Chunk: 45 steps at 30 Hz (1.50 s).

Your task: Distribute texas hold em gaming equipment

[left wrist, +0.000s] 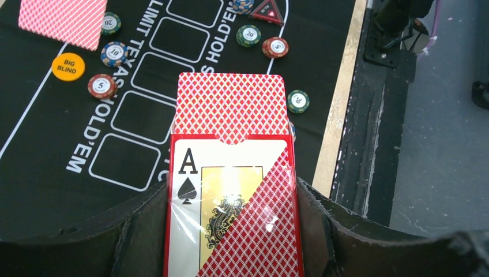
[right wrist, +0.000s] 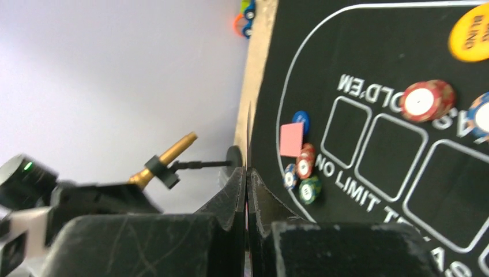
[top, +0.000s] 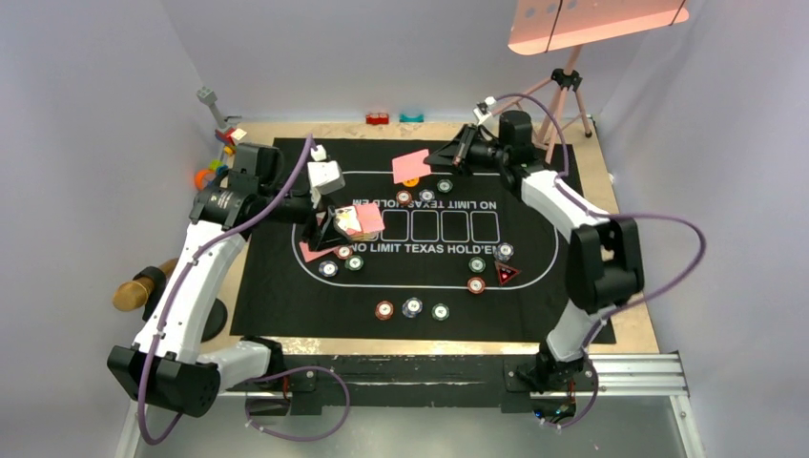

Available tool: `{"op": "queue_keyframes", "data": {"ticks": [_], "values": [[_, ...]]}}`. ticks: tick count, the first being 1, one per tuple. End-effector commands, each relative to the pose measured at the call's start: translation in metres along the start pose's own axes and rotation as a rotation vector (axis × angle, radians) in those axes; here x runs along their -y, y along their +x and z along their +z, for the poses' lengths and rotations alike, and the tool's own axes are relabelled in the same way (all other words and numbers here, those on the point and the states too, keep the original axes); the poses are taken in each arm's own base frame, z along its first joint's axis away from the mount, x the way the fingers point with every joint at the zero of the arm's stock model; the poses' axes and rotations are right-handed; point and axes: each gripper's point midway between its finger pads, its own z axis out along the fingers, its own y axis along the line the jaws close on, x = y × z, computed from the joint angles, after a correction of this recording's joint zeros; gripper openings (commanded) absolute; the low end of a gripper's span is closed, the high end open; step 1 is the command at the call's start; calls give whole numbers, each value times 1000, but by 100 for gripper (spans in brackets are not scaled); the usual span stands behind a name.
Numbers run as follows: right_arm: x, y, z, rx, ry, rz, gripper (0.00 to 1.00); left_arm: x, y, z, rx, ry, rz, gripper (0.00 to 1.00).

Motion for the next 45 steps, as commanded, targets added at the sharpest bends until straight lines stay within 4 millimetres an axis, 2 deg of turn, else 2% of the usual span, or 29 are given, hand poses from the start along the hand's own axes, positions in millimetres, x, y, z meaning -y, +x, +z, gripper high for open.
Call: {"op": "queue_keyframes", "data": {"ticks": [1,4,9,12,17,21,26,30,34,38,42,45], "values": [[31,-37,28,71,114,-70,0,14,-39,-11,134,22,48,0],[56,-63,48,127,178,-87,0,15,-40,-11,151,30,35,0],[91,-85,76,155,234,-76,0,21,-40,-10,162,54,17,0],[114,-92,88,167,277,-68,0,23,-41,-9,170,72,8,0],[150,-86,104,152,379,-52,0,24,-43,-9,174,85,2,0],[158,-80,114,137,423,-64,0,27,-46,-11,175,87,2,0],[167,-74,114,120,471,-59,0,31,-42,-14,158,90,17,0],[176,-66,106,102,517,-49,26,30,-34,-15,133,72,37,0],[171,-66,96,118,537,-65,43,30,-28,-15,117,55,35,0],[144,-73,87,147,514,-99,58,31,-24,-14,122,48,38,0],[104,-78,77,172,458,-134,70,30,-21,-13,121,46,47,0],[58,-65,65,160,359,-174,77,27,-20,-11,121,44,56,0]]}}
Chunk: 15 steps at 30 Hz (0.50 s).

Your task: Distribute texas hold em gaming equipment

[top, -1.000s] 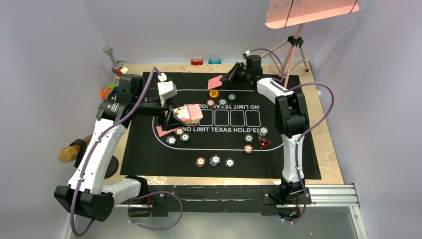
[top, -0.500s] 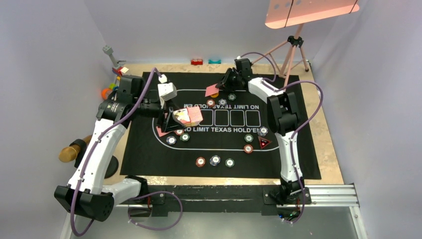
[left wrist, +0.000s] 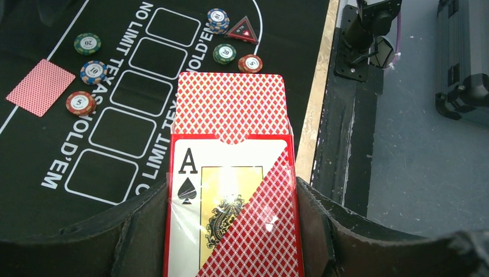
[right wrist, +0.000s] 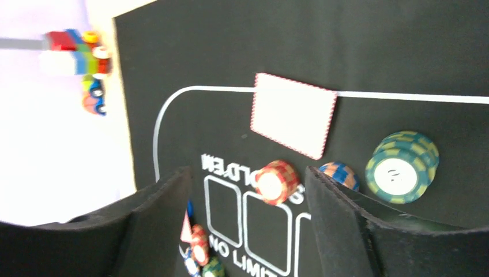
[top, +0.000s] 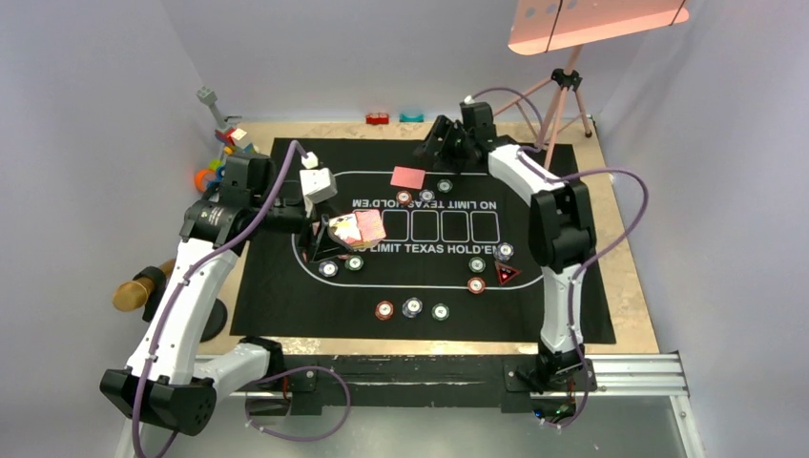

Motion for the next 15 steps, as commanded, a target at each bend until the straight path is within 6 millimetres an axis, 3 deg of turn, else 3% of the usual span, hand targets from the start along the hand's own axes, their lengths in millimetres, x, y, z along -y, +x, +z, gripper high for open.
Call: {"op": "queue_keyframes", "data": {"ticks": [1,3,6,9,15], "values": [[-85,-10,-74,80,-218,-107,81,-4,-9,0,40,-1,73,0],[-106,12,-101,37,-299,-144,85,-6,-9,2,42,1,77,0],[-130,68,-143,-97,-456,-185,88,-9,-10,3,42,-2,83,0],[-147,111,-179,-172,-572,-197,90,-13,-10,5,40,-2,82,0],[-170,152,-229,-234,-729,-213,93,-19,-12,7,40,-5,85,0]]}}
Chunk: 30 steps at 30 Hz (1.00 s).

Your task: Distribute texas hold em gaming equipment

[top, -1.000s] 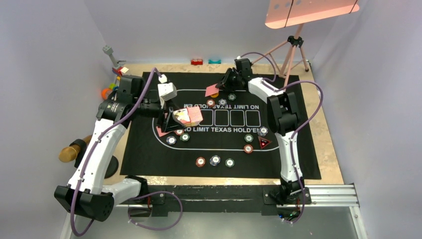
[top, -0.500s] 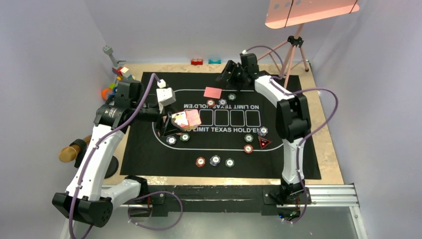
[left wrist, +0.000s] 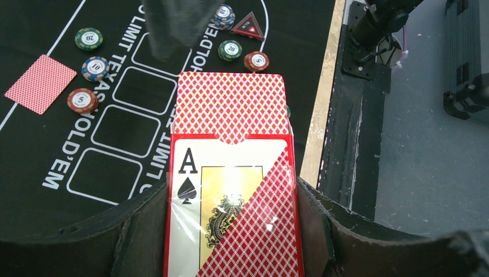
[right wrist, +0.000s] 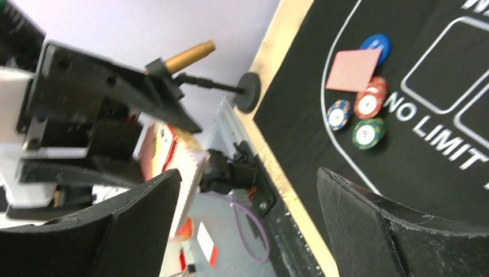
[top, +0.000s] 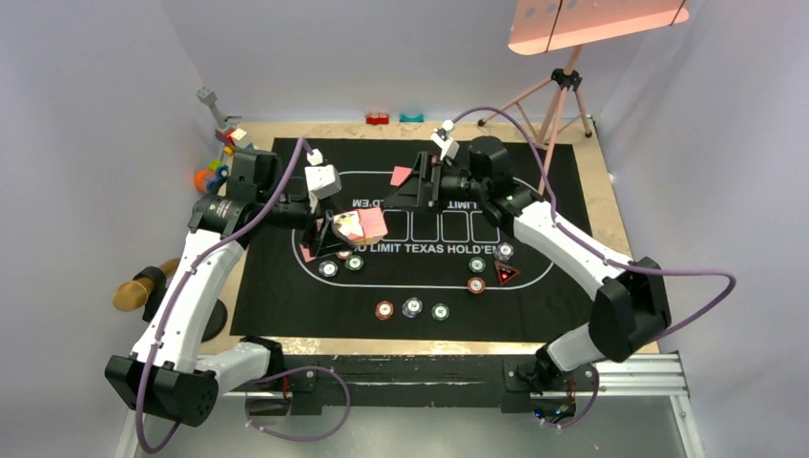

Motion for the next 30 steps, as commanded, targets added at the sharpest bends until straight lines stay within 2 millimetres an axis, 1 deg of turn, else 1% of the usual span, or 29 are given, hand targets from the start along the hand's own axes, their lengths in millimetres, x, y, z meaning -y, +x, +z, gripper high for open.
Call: {"op": "queue_keyframes", "data": {"ticks": [1,5,8,10,14,19,20,22,27,30], "values": [[-45,15,-16,-27,-167,-27,93,-7,-18,-2,49,-9,91,0],[-61,29,-16,-54,-209,-22,94,-9,-18,-1,47,-11,96,0],[-73,38,-12,-75,-266,-3,95,-9,-19,-1,50,-9,97,0],[-78,43,-5,-92,-285,1,96,-9,-20,-1,53,-8,97,0],[-82,51,7,-118,-304,20,96,-10,-21,-1,54,-11,102,0],[-74,54,15,-123,-285,55,97,-10,-21,-2,53,-12,102,0],[-72,55,16,-125,-281,60,96,-9,-21,-1,55,-8,98,0],[-68,57,18,-129,-267,72,89,-6,-24,-2,63,-1,99,0],[-63,59,21,-137,-253,102,67,-2,-28,-4,74,5,105,0],[-65,58,20,-133,-258,103,58,-1,-29,-5,76,7,107,0]]}}
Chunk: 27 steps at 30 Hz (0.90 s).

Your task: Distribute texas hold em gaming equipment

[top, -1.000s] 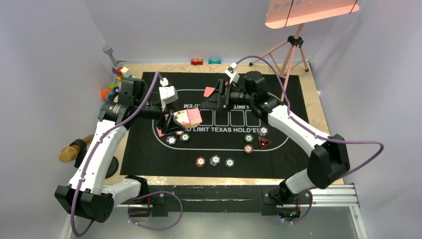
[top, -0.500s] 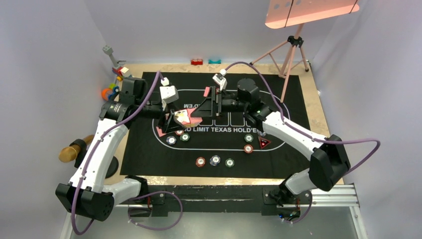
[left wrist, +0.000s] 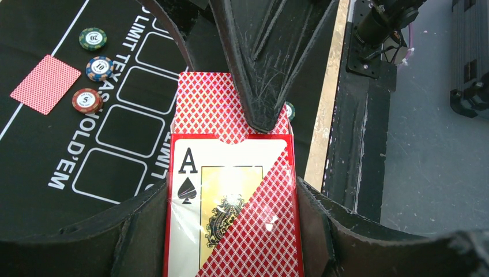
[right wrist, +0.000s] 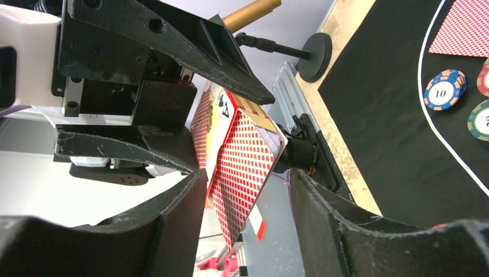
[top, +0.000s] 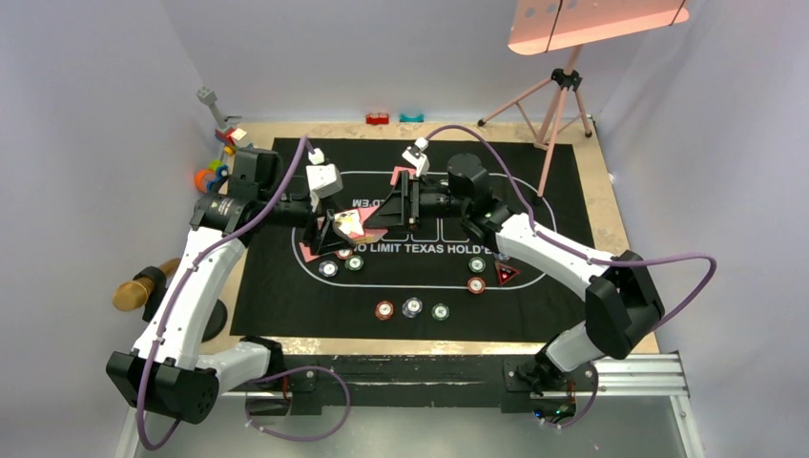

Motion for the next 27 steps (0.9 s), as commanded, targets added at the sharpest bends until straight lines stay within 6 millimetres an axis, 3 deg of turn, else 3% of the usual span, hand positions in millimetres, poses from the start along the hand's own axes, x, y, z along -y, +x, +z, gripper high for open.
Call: {"op": "queue_keyframes", "data": {"ticks": [1,11,27], "values": [[-7,-5,0,20,-27,-15,55,5,-30,-8,86,13,98,0],[4,2,-1,9,-10,8,50,9,-34,-9,96,20,100,0],[1,-5,-17,49,-10,2,41,14,-40,-12,108,29,99,0]]}}
